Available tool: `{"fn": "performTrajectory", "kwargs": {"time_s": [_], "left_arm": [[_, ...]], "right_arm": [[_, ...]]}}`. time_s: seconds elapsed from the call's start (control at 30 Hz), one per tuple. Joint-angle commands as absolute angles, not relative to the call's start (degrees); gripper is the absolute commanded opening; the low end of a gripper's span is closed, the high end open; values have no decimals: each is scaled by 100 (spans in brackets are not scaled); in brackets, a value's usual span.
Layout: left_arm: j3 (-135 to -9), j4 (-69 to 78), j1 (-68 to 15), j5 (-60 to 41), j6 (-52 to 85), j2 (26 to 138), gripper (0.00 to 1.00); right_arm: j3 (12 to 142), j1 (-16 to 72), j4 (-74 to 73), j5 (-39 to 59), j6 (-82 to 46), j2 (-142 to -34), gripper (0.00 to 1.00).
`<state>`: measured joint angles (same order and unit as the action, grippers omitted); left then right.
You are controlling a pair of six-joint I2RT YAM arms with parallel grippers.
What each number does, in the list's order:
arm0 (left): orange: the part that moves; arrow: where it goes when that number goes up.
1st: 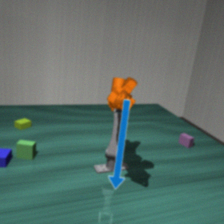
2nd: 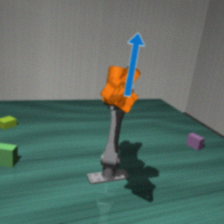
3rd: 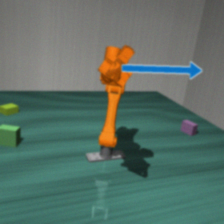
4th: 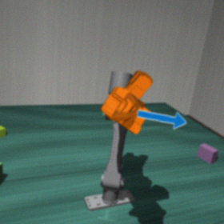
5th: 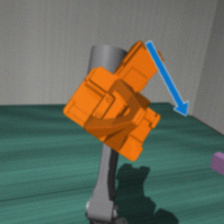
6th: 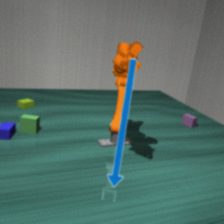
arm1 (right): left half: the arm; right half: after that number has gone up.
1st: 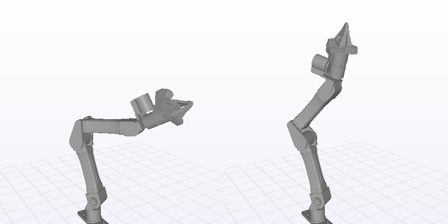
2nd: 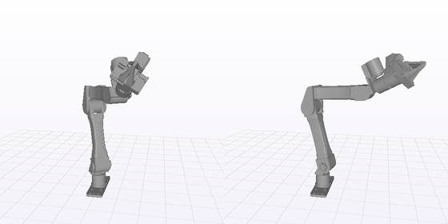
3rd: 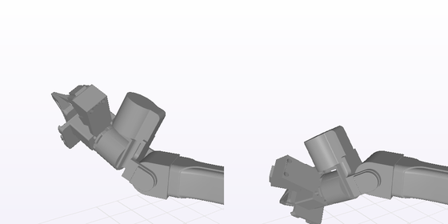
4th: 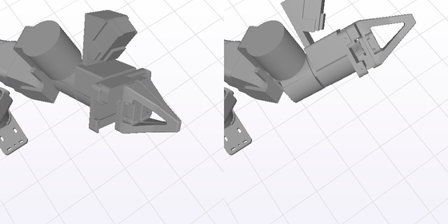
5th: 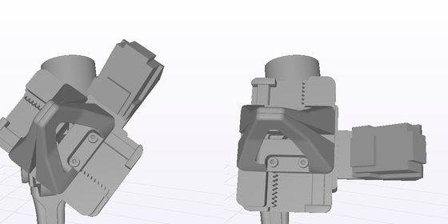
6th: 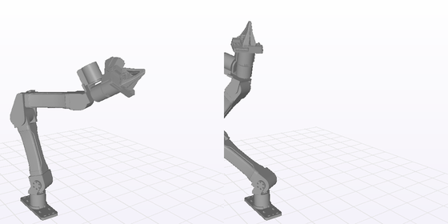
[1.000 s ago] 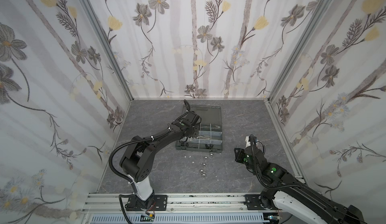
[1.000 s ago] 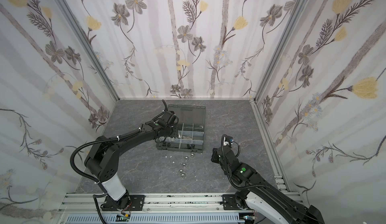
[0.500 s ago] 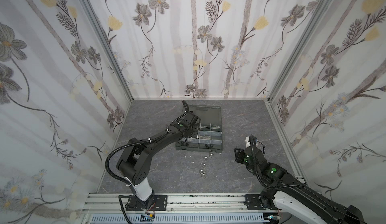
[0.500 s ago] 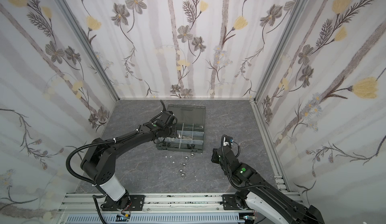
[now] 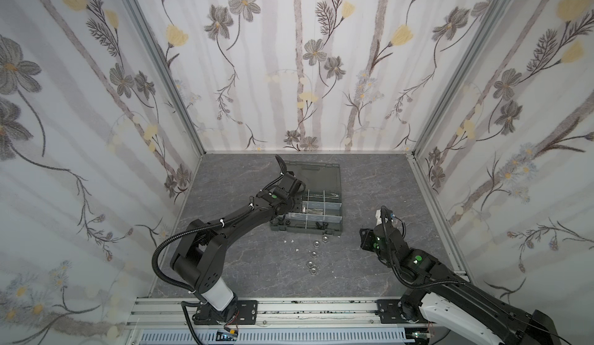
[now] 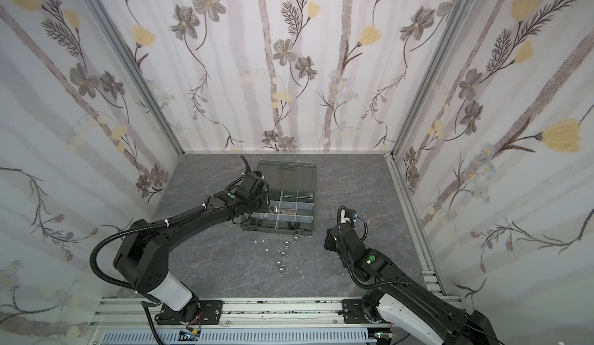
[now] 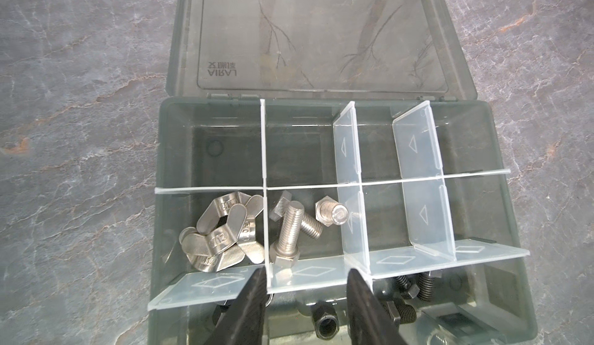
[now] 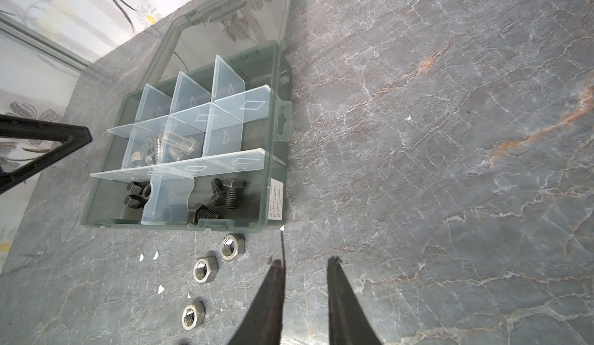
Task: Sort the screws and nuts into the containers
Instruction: 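Lower the silver bolt into the bolt compartment and open the left gripper, then grasp a loose silver hex nut with the right gripper while the left gripper draws back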
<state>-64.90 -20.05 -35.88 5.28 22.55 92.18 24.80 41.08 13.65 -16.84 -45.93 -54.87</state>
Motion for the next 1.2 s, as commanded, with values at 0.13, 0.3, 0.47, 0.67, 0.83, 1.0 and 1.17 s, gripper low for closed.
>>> {"fn": "performTrajectory", "kwargs": {"time_s": [0.13,0.3,0.47,0.67,0.83,1.0,1.17], "left_arm": [[-6031,-1788,-3525,864,2543,8708,45],[-5559,-1699,-3434,1036,2736,8233,47],[-5138,-1644,-3315,1081,2848,7798,48],[-4742,-1608,-3231,1088,3008,7426,50],[-4508,-1577,-3199,1063,3091,7233,50],[-4394,-1577,-3182,1050,3109,7035,51],[-4332,-1573,-3173,1039,3128,6944,51]], "right_arm": [[2561,4122,1084,-1484,-4583,-5857,25],[2571,4215,815,-1313,-4641,-6174,24],[2704,4465,635,-1292,-4677,-6632,24],[3080,4905,519,-1296,-4639,-7427,25],[3582,5217,555,-1303,-4496,-8242,25],[4045,5403,691,-1437,-4477,-8966,28],[4457,5537,770,-1448,-4477,-9551,34]]}}
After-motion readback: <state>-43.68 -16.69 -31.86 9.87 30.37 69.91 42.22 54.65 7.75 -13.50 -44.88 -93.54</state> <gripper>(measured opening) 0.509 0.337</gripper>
